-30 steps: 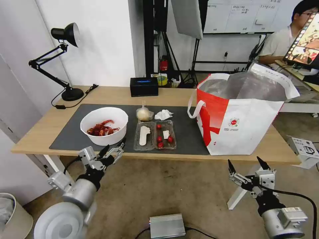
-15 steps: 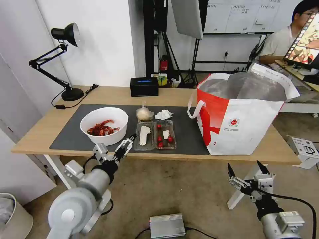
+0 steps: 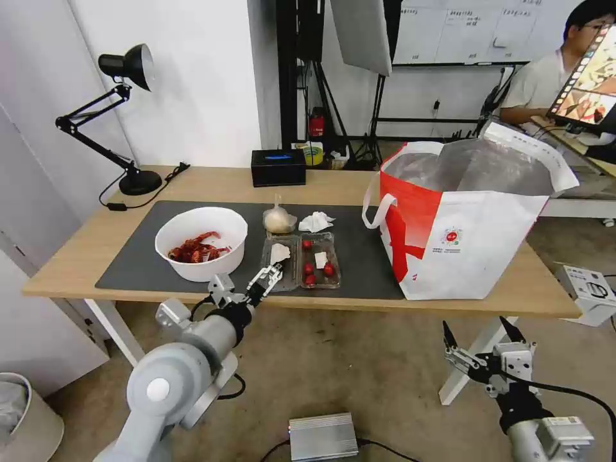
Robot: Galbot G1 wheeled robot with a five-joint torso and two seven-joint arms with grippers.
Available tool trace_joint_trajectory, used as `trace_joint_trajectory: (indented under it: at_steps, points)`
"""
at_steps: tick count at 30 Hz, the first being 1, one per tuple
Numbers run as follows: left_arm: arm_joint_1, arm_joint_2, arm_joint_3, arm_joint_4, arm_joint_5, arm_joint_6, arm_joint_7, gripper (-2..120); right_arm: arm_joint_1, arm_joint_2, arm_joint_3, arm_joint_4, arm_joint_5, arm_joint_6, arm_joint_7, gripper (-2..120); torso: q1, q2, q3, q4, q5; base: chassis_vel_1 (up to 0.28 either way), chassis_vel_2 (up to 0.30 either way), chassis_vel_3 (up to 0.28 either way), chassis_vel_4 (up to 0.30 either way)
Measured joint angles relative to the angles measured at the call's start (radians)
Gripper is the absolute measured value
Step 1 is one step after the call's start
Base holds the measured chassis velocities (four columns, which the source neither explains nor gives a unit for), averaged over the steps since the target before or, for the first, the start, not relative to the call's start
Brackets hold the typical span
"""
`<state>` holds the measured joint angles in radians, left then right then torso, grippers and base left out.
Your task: Pick up the trash from the table and place it into the takeout bag.
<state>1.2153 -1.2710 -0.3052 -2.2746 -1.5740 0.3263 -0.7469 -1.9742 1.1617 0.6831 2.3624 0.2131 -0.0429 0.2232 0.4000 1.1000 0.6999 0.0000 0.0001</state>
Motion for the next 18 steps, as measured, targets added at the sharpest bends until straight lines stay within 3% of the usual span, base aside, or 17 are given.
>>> trace_joint_trajectory:
  at_steps: [11, 18]
  points:
    - [-0.061, -0.086, 0.051, 0.09, 0.018, -0.029, -0.043, 100, -0.017, 0.021, 0.01, -0.001, -0.014, 0.004, 0.001, 100, 0.0, 0.0, 0.0, 0.0, -0.0001, 0.0, 0.0, 0.0, 0.0]
    - [-0.065, -0.108, 0.05, 0.1, 0.019, -0.043, -0.06, 100, -0.015, 0.022, 0.009, -0.006, -0.017, 0.005, 0.001, 100, 0.0, 0.0, 0.0, 0.0, -0.0001, 0.0, 0.0, 0.0, 0.0]
